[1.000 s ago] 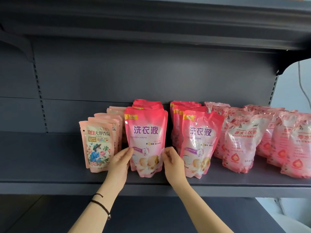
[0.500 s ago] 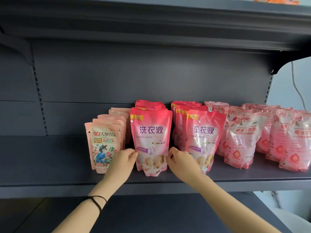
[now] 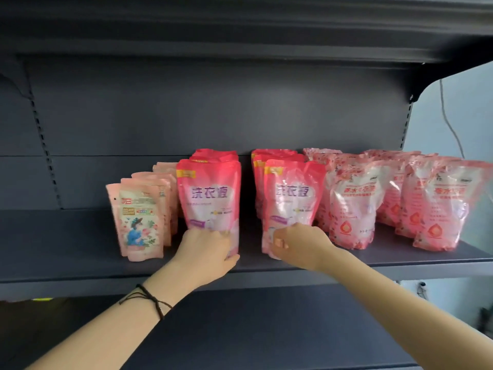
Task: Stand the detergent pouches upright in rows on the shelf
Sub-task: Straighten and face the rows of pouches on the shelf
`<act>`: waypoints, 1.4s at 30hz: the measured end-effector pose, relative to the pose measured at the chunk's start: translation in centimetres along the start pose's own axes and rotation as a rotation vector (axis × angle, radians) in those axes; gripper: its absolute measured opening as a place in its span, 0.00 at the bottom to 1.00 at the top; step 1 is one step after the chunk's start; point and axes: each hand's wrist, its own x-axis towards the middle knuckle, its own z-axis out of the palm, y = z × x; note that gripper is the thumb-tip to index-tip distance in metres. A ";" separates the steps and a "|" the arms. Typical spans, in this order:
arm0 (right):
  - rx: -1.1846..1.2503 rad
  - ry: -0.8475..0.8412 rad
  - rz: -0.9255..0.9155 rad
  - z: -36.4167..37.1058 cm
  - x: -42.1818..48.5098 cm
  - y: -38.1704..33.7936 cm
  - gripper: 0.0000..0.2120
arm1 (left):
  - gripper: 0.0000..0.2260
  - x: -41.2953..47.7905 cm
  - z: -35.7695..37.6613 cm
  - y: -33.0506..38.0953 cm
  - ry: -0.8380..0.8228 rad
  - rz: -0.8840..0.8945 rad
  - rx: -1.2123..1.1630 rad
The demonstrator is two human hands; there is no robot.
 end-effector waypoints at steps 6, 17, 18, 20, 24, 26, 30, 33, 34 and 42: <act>-0.108 -0.010 -0.005 -1.2 -4.0 10.4 0.13 | 0.19 5.8 -1.7 9.8 0.012 0.047 0.017; 0.179 0.126 0.158 0.6 -5.5 24.3 0.13 | 0.20 14.2 -0.4 20.2 0.091 -0.459 -0.705; 0.257 0.153 0.166 1.2 -5.1 24.7 0.12 | 0.20 14.7 -0.1 20.5 0.140 -0.509 -0.767; 0.438 0.223 0.191 2.0 -4.2 25.3 0.11 | 0.21 15.6 0.6 21.2 0.207 -0.557 -0.907; 0.907 0.374 0.314 2.5 -2.6 25.4 0.11 | 0.17 17.5 0.6 22.9 0.410 -0.578 -1.235; 1.136 0.408 0.364 2.7 -2.0 25.1 0.08 | 0.12 18.5 0.4 23.4 0.509 -0.642 -1.396; 1.420 0.382 0.398 3.0 -1.4 23.9 0.11 | 0.06 20.3 0.7 24.4 0.551 -0.812 -1.731; 1.439 0.427 0.378 3.1 -1.1 23.0 0.21 | 0.12 21.3 1.5 24.7 0.657 -0.868 -1.769; 1.433 0.455 0.370 3.1 -1.1 22.9 0.21 | 0.15 21.5 1.7 24.7 0.683 -0.877 -1.765; 1.364 0.535 0.364 3.3 -1.9 22.9 0.20 | 0.09 21.4 2.0 24.8 0.692 -0.853 -1.786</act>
